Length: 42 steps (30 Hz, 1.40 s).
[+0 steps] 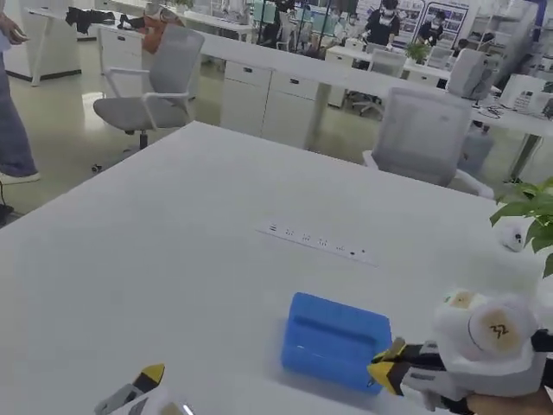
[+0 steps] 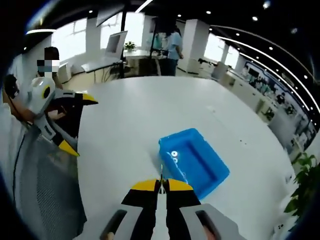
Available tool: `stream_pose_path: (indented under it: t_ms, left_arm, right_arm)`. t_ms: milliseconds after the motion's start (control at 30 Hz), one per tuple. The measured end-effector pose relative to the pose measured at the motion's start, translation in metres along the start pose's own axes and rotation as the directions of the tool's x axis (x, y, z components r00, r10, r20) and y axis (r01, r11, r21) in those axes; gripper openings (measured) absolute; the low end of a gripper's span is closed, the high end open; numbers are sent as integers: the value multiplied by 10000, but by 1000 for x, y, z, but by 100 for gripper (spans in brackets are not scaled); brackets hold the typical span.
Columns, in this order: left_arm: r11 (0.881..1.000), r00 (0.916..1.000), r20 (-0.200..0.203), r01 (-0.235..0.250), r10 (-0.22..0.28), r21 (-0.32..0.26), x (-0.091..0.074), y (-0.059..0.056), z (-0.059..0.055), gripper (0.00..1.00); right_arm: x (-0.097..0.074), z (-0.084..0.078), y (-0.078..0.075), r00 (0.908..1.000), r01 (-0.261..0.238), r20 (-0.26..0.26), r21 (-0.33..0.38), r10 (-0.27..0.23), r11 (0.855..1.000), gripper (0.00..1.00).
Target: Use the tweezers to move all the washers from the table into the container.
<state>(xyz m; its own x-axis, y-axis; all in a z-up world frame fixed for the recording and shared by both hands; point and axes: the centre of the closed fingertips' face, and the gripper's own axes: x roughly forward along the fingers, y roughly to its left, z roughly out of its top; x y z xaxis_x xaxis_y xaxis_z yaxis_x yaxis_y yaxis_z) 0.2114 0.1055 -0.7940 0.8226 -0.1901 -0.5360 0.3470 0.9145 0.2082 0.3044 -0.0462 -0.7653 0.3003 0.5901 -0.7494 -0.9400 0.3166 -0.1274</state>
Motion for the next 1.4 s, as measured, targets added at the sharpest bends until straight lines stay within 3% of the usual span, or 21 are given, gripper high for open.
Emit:
stream_pose_path:
  t_ms: [100,167,233,300,467,767,800,933,1000,1033,1167,1200,1400]
  left_arm:
    - [10000,10000,14,-54,54,-7,0,1,0,93]
    - [10000,10000,16,-77,77,-58,0,2,0,93]
    - [9999,9999,51,-87,87,-80,0,2,1,93]
    - [9999,9999,60,-95,96,-73,0,3,1,93]
    - [9999,10000,46,-88,88,-103,0,3,0,93]
    - [9998,9999,-27,-102,102,-141,1,4,-1,92]
    - [9999,9999,-34,-95,95,-129,1,4,-2,92]
    - [9999,9999,-86,-79,78,-105,2,3,-3,91]
    - [9999,9999,-101,-88,86,-112,2,3,-3,91]
    - [9999,9999,-118,-69,67,-130,2,3,-3,91]
    - [9999,9998,-160,-72,70,-120,2,3,-4,91]
    - [9999,9998,-169,-75,72,-129,2,3,-4,91]
    - [9999,9996,-262,-44,41,-124,3,2,-5,90]
  right_arm:
    - [4,-19,14,9949,-420,-945,-772,346,9961,2]
    - [6,-35,20,9833,-766,-1732,-1137,562,9906,2]
    - [11,-43,21,9779,-845,-2026,-1529,525,9846,2]
    - [13,-48,23,9731,-1030,-2195,-1421,701,9845,2]
    - [24,-65,28,9458,-1720,-3031,-1627,1166,9716,2]
    - [49,-68,39,9245,-2372,-3480,-2062,1554,9493,2]
    - [52,-63,40,9305,-2327,-3307,-2020,1574,9513,3]
    - [62,-62,42,9263,-2436,-3384,-2027,1656,9485,3]
    - [67,-67,42,9144,-2609,-3709,-2343,1619,9365,3]
    - [70,-71,41,9054,-2734,-3967,-2718,1514,9227,3]
    - [75,-77,44,8908,-2980,-4314,-3178,1426,9001,3]
    - [77,-79,44,8835,-3092,-4471,-3323,1398,8910,3]
    - [83,-81,45,8706,-3393,-4655,-3336,1592,8795,3]
